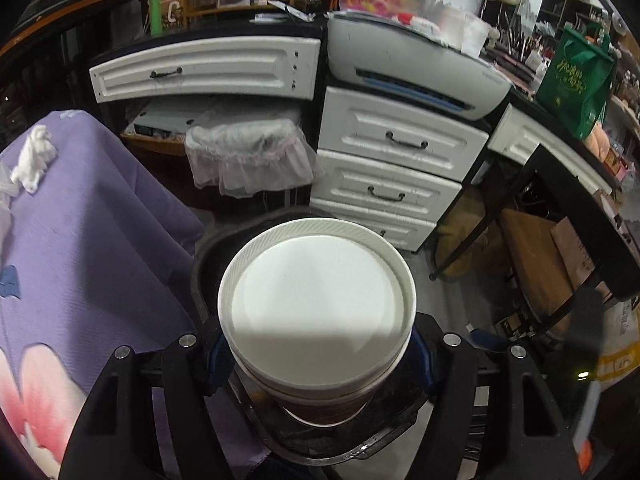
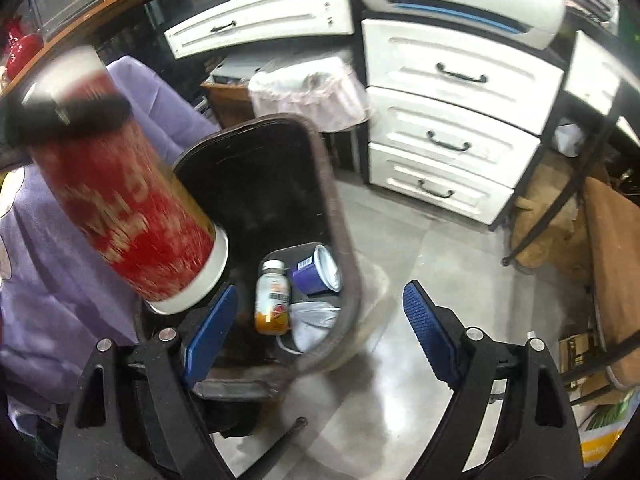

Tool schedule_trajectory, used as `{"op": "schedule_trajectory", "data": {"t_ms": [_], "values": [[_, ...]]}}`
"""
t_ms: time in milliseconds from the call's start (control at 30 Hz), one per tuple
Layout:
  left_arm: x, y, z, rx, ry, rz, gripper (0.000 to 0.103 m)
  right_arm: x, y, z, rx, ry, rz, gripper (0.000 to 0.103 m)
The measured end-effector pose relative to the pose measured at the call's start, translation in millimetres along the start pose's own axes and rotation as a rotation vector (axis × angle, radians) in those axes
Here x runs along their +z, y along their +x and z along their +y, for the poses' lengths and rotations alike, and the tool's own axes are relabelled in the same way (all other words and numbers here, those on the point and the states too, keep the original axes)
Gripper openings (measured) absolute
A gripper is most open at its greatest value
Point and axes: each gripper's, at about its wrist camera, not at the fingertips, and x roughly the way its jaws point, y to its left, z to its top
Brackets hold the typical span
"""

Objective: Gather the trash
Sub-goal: 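Carry both items over the black bin while the right tool releases the yogurt cup, then open the left tool over the black bin to drop the red tumbler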

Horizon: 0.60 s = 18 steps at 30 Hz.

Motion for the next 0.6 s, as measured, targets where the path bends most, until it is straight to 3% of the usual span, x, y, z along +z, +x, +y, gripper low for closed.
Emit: {"op": "schedule_trajectory", "data": {"t_ms": [367, 467, 600], "values": [[-19.5, 40.1, -23.8, 0.015, 0.096, 0.103, 0.068, -0.8, -22.5, -29.8, -0.075, 0.076, -0.077, 0.084], [-21.5, 45.9, -27.5, 0.004, 0.119, 0.144, 0.084, 0.4, -23.3, -32.2, -0.091, 0.086, -0.09, 0.084], [-22.8, 40.4, -25.4, -0.005, 0.11, 0.144, 0.092, -0.3, -26.7, -34.5, -0.1, 0.104, -0.103, 0.084]]}}
